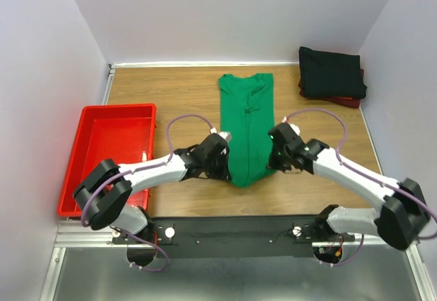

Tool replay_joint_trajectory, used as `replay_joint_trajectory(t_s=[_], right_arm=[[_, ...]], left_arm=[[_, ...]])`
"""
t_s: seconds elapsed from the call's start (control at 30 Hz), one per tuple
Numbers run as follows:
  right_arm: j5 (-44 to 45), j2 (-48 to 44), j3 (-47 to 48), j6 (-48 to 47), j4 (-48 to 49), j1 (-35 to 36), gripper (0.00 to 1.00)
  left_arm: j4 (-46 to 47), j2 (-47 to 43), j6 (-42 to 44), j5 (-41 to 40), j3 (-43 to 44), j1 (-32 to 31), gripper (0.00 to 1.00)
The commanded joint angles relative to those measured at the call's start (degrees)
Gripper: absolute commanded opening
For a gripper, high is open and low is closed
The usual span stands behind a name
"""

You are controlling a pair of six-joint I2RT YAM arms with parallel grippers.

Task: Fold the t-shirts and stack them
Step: Fold the tshirt

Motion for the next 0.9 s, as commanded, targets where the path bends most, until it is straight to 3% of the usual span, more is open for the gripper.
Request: replay_joint_trajectory(t_s=[0.0, 0.23, 0.57, 0.87], right_arm=[[10.86, 7.1, 8.21, -4.02, -0.36, 0.33, 0.01], [16.76, 20.73, 19.38, -7.54, 3.14, -2.13, 0.01], [11.58, 34.79, 28.16, -11.32, 11.58, -11.18, 0.0], [8.24, 41.04, 33.97, -12.2, 14.67, -15.4, 0.0]], left_arm=[[-0.61, 3.82, 5.72, -1.81, 7.08, 4.03, 0.0], [-1.74, 12.61, 8.63, -1.45, 19.2, 11.15, 0.0], [-2.1, 24.65, 8.63, -0.04, 32.38, 18.54, 0.0], [-4.82, 32.74, 8.54, -0.04, 42.07, 21.18, 0.0]])
